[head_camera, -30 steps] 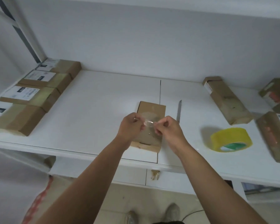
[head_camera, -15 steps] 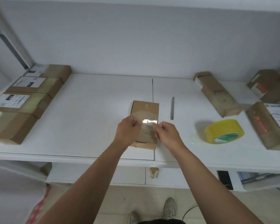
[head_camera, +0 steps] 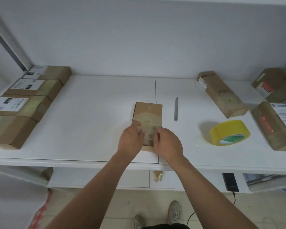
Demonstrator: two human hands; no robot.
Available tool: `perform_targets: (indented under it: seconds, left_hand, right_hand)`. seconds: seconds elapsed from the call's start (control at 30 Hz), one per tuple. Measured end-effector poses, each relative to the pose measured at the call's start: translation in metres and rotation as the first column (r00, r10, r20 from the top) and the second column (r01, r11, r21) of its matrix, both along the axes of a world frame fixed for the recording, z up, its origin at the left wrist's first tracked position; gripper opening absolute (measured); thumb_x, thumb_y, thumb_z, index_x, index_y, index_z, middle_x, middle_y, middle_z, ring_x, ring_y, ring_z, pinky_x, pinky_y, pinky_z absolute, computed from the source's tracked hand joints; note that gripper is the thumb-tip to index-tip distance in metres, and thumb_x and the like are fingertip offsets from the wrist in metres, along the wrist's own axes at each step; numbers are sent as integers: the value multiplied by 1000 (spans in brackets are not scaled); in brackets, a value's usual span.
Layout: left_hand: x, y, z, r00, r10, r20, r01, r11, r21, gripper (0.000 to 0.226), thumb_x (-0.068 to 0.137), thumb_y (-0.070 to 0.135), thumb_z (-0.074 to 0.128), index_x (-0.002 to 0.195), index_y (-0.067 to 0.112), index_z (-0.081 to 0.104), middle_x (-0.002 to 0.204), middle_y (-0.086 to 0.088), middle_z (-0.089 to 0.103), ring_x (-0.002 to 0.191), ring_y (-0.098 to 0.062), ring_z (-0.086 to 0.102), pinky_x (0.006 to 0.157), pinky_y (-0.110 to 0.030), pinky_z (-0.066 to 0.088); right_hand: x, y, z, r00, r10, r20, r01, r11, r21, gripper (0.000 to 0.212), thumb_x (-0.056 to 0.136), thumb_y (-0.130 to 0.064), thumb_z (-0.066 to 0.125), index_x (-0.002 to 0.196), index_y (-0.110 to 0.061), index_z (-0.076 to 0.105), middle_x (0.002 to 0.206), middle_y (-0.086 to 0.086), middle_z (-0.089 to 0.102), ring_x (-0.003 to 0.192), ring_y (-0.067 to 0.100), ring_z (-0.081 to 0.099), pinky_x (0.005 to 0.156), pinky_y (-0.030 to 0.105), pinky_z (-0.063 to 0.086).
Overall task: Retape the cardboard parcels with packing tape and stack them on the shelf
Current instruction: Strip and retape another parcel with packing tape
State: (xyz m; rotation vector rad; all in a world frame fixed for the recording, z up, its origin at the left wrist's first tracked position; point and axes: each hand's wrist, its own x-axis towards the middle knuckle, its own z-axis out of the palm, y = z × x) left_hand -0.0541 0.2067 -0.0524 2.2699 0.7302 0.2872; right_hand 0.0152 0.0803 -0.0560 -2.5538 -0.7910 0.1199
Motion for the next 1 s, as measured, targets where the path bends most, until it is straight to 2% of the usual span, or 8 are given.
perform_targets:
  seconds: [0.13, 0.43, 0.6, 0.7, 0.73, 0.8, 0.87, 1.0]
  left_hand:
    - [1, -3, -2, 999, -39, 6, 38, 996, 78, 26, 101, 21, 52, 126, 12, 50, 83, 0, 55, 82, -26, 58, 75, -35, 48]
    - [3, -4, -3, 998, -62, -29, 65, 991, 114, 32, 102, 19, 49, 133, 9, 47, 108, -11, 65, 99, -29, 60, 76, -31, 41]
    - [2, -4, -11, 998, -65, -15, 67, 986, 152, 31, 100, 16, 52, 130, 9, 50, 121, -9, 59, 104, -29, 57, 83, -31, 42]
    - [-3, -4, -18, 997, -65, 31, 57, 977, 205, 28, 96, 5, 52, 124, 8, 56, 115, -13, 55, 101, -33, 55, 82, -35, 44]
    - [-5, -4, -20, 997, -63, 41, 52, 972, 228, 31, 93, -2, 50, 122, 6, 58, 113, -14, 54, 98, -34, 55, 79, -36, 45]
    - [-8, -3, -24, 992, -84, 90, 51, 947, 318, 37, 86, -11, 46, 116, 3, 62, 110, -16, 52, 94, -34, 54, 72, -37, 48]
    - [-12, -1, -29, 967, -179, 179, 70, 868, 491, 33, 84, -2, 45, 109, 4, 65, 111, -14, 55, 97, -32, 52, 77, -37, 49]
    - [-20, 5, -40, 906, -424, 12, 314, 691, 651, 42, 98, 23, 44, 132, 6, 62, 141, -8, 57, 132, -24, 51, 111, -34, 33]
  right_hand:
    - [-2, -2, -5, 1000, -12, 20, 13, 1000, -23, 16, 99, -27, 39, 86, -18, 40, 76, 1, 43, 72, 25, 44, 54, 32, 28]
    - [0, -2, -6, 1000, -15, -26, 13, 997, -76, 19, 101, -29, 37, 99, -14, 49, 86, 2, 49, 77, 24, 46, 61, 33, 34]
    - [4, -2, -10, 988, -51, -145, 49, 999, -14, 23, 102, -33, 41, 92, -12, 43, 85, 1, 52, 78, 24, 51, 63, 34, 38]
    - [8, -4, -15, 958, -87, -274, 122, 986, 111, 24, 101, -33, 48, 92, -12, 41, 86, 3, 54, 79, 26, 55, 64, 36, 42]
    - [6, -6, -18, 971, -82, -223, 115, 983, 142, 22, 101, -31, 49, 94, -11, 43, 90, 4, 54, 81, 25, 54, 65, 37, 43]
    - [2, -10, -24, 996, -34, 77, 21, 987, 162, 18, 100, -25, 46, 102, -9, 53, 103, 7, 54, 86, 26, 55, 67, 37, 48]
    - [0, -13, -28, 957, 64, 284, -115, 980, 164, 33, 98, -25, 39, 113, -6, 61, 115, 9, 59, 98, 28, 59, 75, 37, 52]
    - [-2, -15, -40, 912, 313, 263, -343, 936, 75, 48, 104, -28, 30, 138, -3, 53, 144, 8, 51, 128, 24, 53, 101, 42, 46]
